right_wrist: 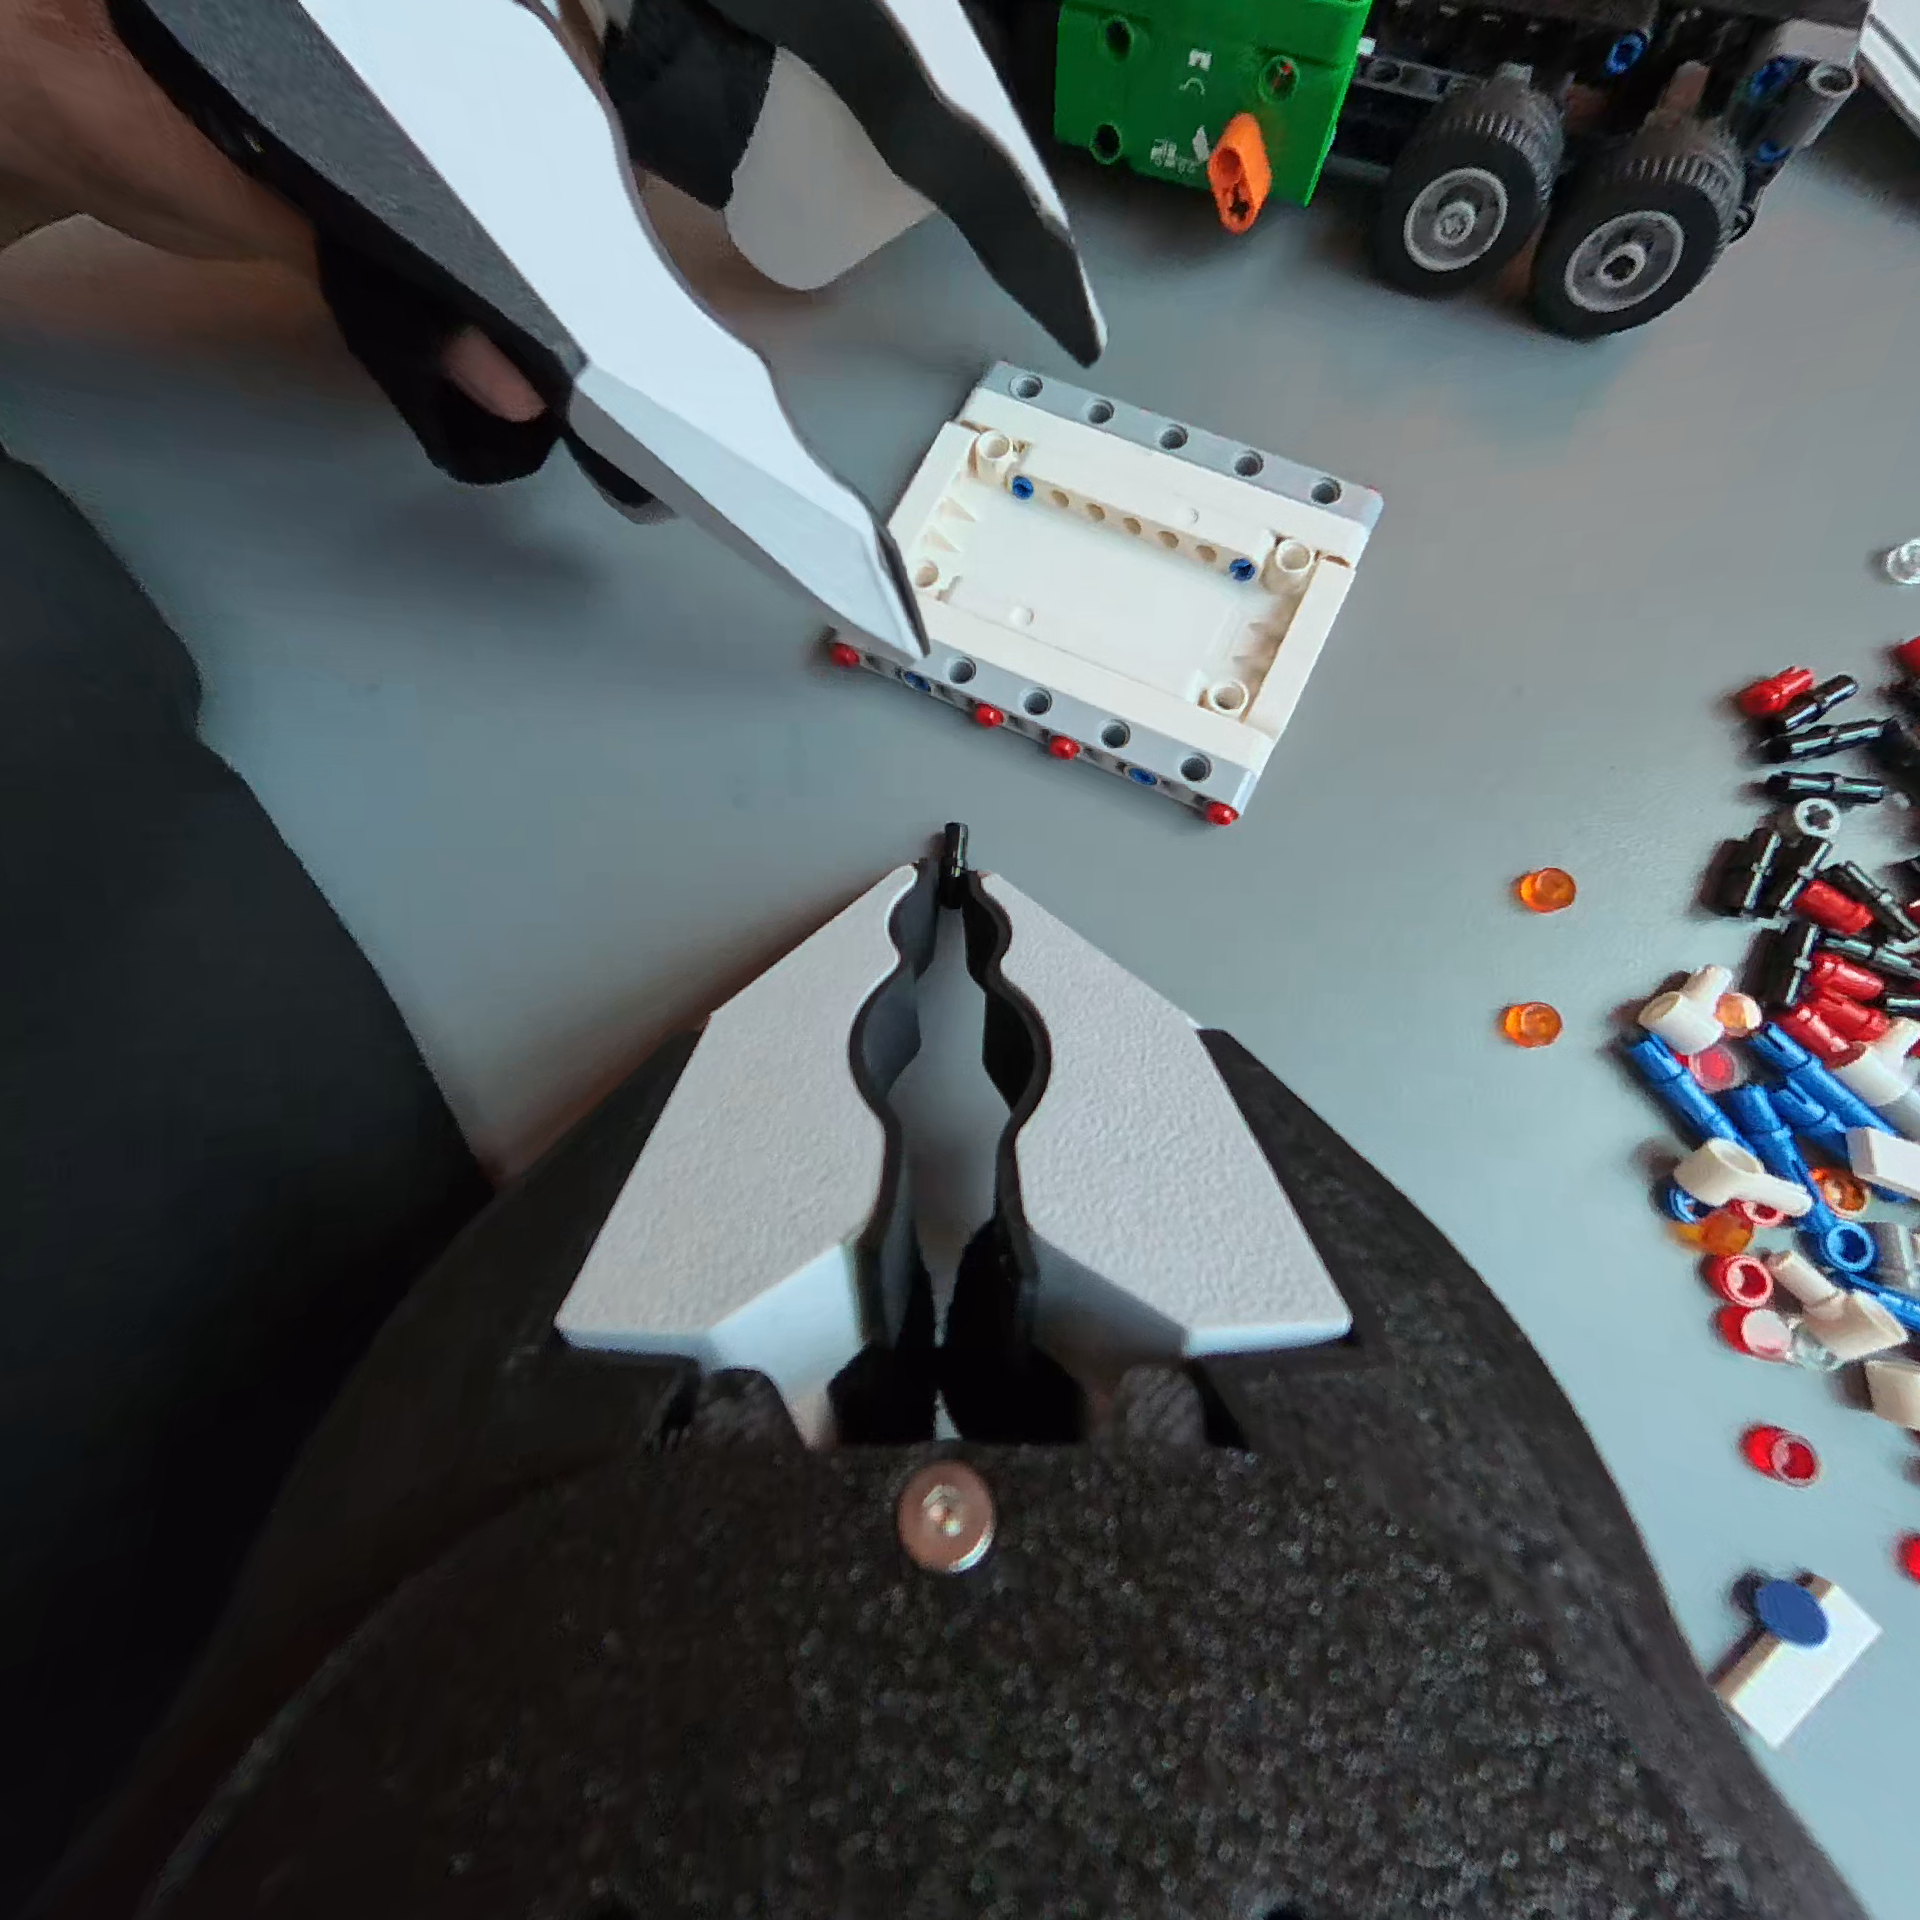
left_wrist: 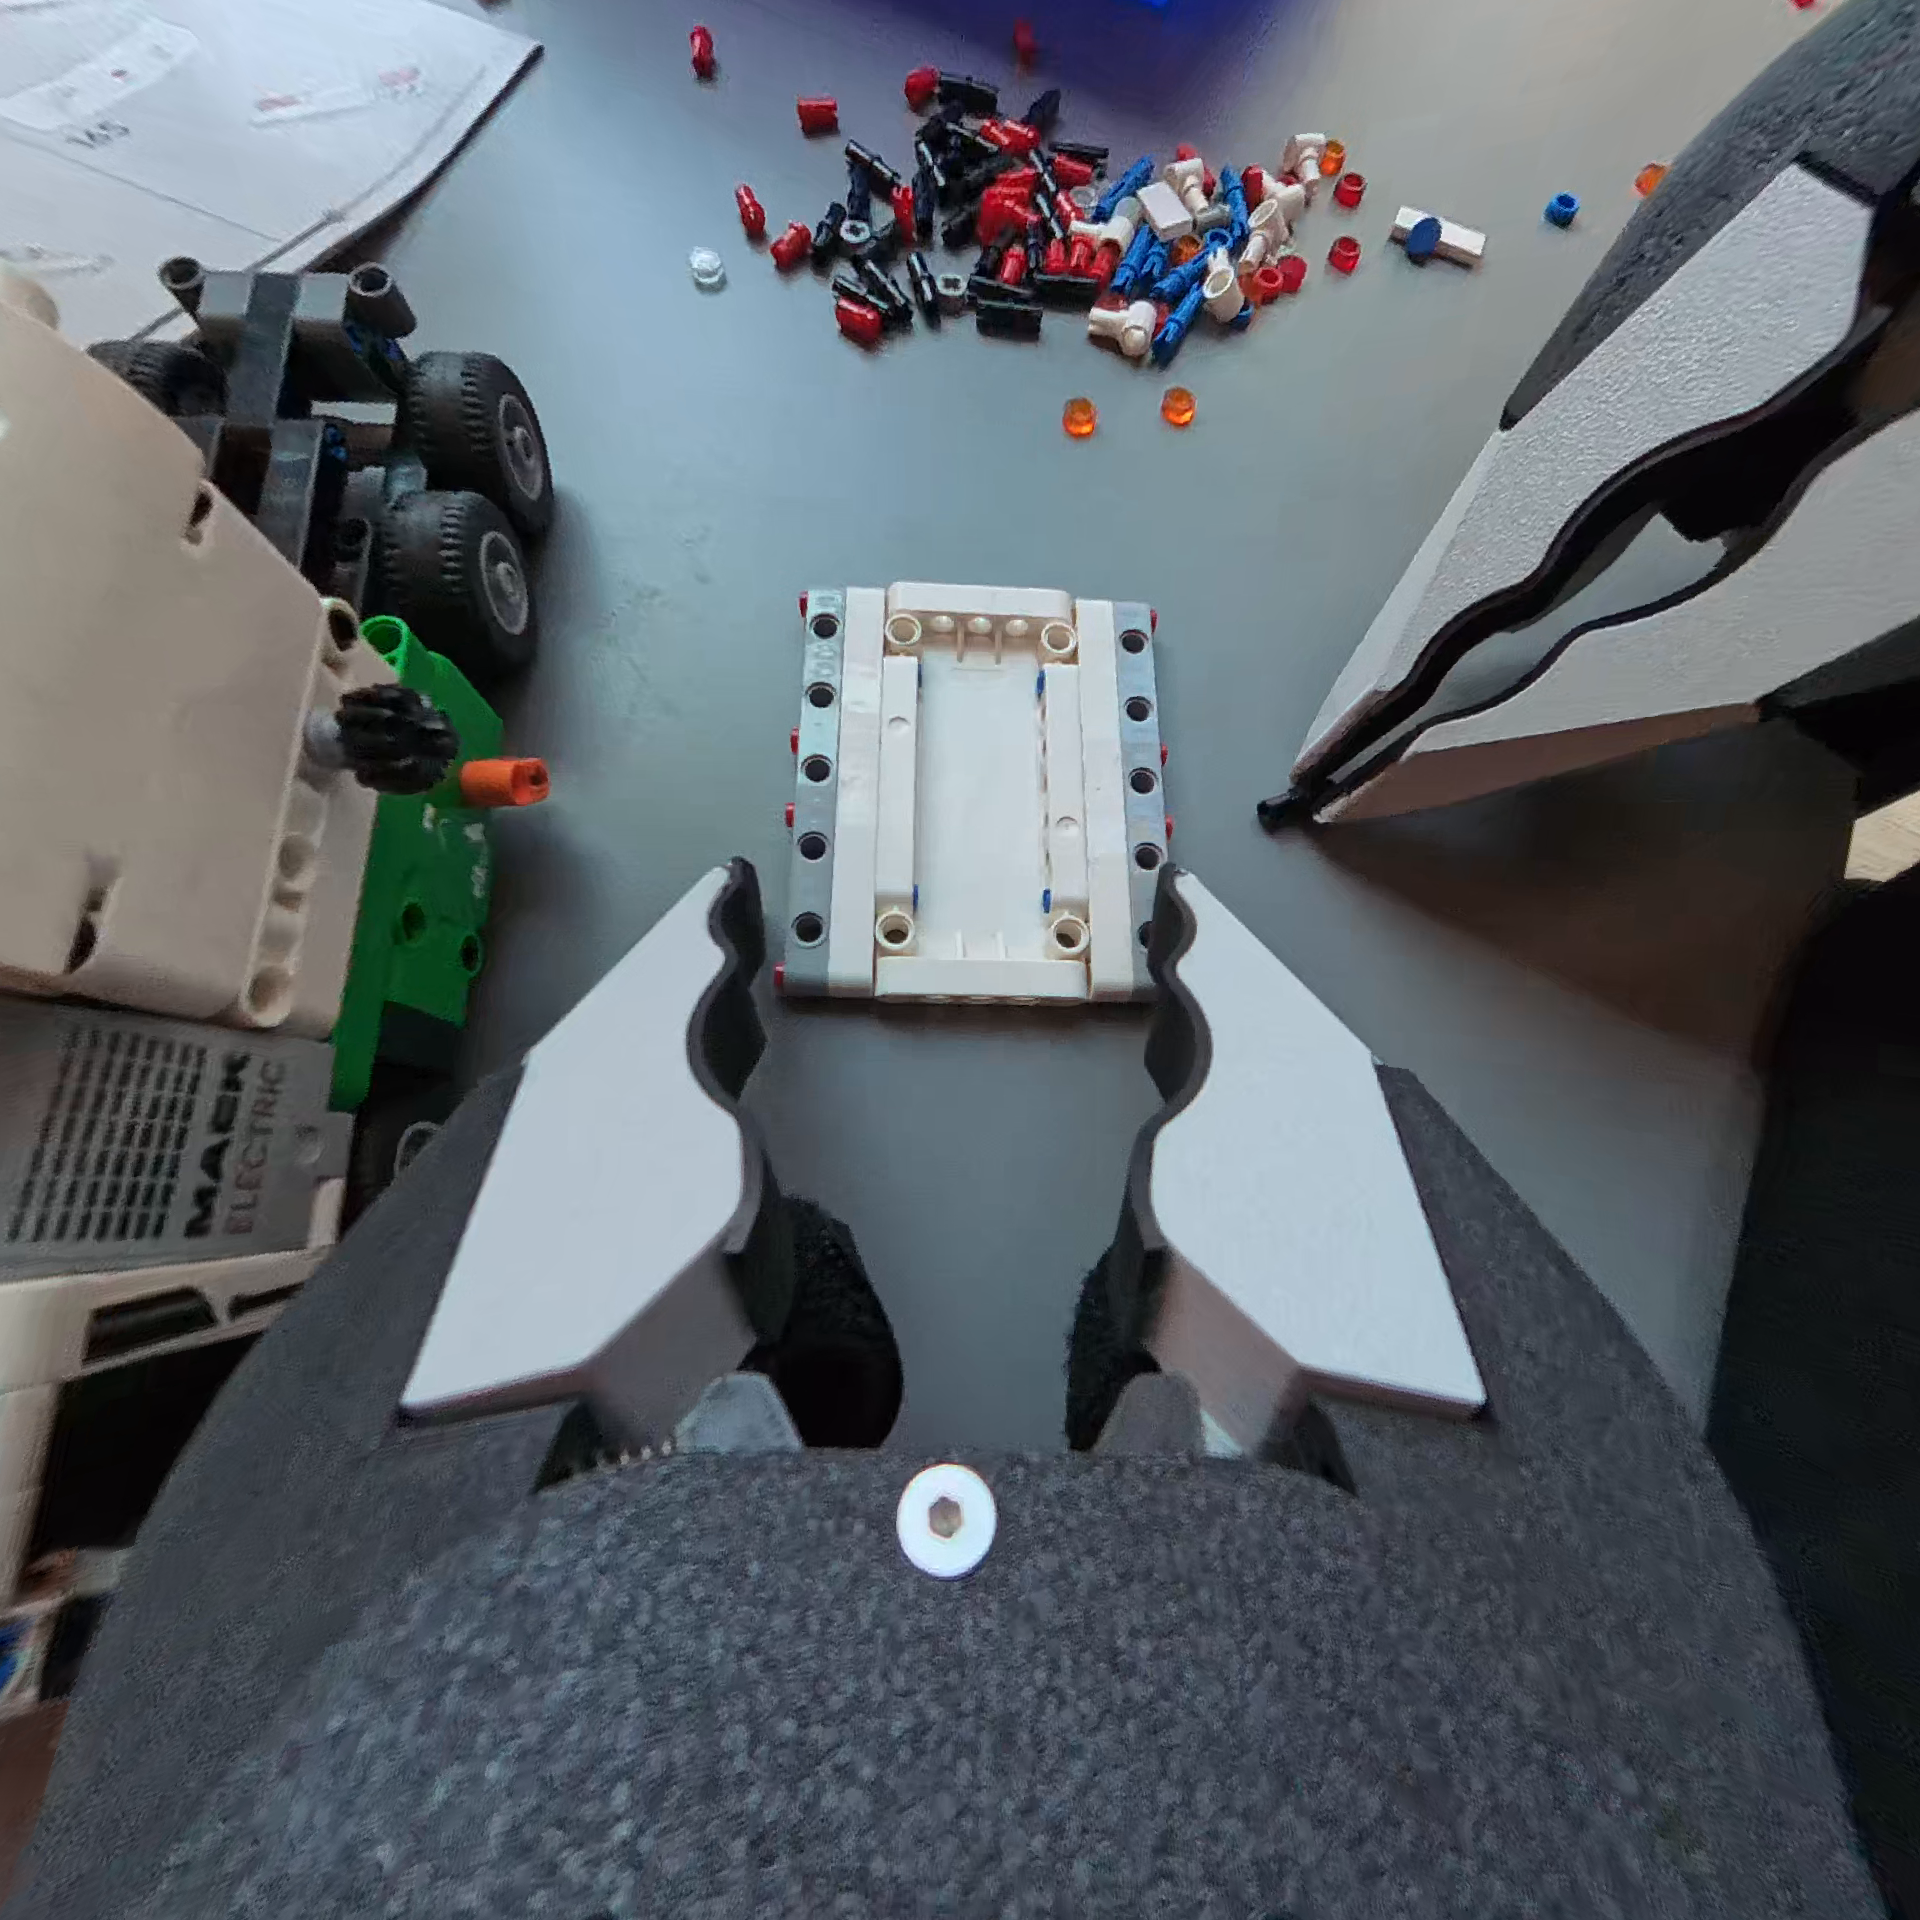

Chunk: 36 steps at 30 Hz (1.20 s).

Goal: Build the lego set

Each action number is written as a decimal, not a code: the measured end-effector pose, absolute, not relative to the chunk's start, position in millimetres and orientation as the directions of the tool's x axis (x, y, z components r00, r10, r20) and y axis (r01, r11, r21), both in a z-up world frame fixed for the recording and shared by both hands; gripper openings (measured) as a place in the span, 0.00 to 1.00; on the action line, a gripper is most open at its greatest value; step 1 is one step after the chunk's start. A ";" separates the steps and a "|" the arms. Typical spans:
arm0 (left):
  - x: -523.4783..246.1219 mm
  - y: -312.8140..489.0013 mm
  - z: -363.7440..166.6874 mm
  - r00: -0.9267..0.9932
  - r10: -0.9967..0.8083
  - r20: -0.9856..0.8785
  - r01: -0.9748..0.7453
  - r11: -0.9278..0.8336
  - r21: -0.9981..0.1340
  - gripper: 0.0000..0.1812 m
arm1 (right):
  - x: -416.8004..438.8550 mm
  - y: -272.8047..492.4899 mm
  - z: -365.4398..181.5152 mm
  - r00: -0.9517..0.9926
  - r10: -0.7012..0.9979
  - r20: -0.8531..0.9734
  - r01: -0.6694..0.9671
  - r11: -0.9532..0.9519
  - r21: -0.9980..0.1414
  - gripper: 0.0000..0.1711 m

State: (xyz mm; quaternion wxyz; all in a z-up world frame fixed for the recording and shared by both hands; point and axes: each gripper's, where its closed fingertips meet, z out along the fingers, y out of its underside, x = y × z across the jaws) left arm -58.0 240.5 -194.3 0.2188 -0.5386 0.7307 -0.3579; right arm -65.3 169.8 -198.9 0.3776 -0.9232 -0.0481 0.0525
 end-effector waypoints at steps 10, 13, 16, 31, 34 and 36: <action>-91.1 269.5 -197.0 -0.256 -0.961 0.103 -0.682 0.104 -0.723 0.27 | -57.8 180.5 -199.1 0.993 0.115 -0.004 0.079 -0.706 -0.704 0.02; -99.8 274.2 -196.7 -0.240 -0.967 0.088 -0.689 0.106 -0.717 0.28 | -57.5 180.7 -199.1 0.994 0.113 -0.014 0.071 -0.706 -0.704 0.02; -103.7 278.0 -195.5 -0.232 -0.971 0.065 -0.690 0.117 -0.714 0.30 | -57.8 180.6 -198.8 0.994 0.110 -0.020 0.064 -0.707 -0.705 0.03; -124.5 389.3 -34.3 -0.105 -0.990 0.098 -0.290 -0.064 -0.955 0.25 | 81.0 194.5 -180.8 0.953 -0.283 0.104 -0.112 -0.654 -0.749 0.07; -124.9 447.4 -46.1 0.054 -0.997 0.056 -0.396 -0.073 -0.915 0.26 | 78.8 191.7 -182.8 0.961 -0.254 0.109 -0.096 -0.677 -0.730 0.06; -120.8 477.1 -56.1 0.127 -0.992 0.025 -0.445 -0.080 -0.892 0.25 | 74.8 186.3 -187.2 0.965 -0.230 0.127 -0.073 -0.698 -0.712 0.06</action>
